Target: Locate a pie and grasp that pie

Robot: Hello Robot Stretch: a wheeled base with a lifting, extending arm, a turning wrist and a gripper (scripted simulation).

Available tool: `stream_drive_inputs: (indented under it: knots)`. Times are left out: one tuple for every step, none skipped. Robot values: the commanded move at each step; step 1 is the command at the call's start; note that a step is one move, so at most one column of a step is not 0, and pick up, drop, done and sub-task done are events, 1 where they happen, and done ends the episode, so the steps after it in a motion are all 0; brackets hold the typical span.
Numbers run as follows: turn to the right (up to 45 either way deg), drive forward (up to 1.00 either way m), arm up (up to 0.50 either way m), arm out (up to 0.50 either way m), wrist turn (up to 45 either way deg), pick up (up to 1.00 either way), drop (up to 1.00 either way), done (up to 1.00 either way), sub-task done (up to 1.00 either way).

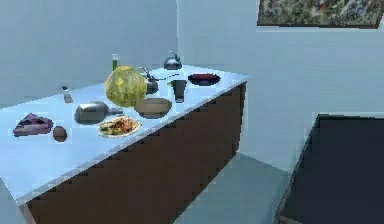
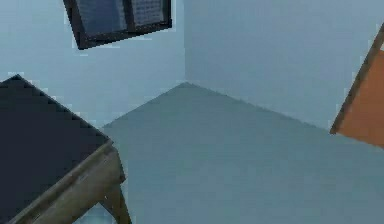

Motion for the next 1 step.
stream_drive_inputs:
  knots:
    - [-45.0, 0.00, 0.00, 0.00, 0.0, 0.00, 0.00, 0.00, 0.00]
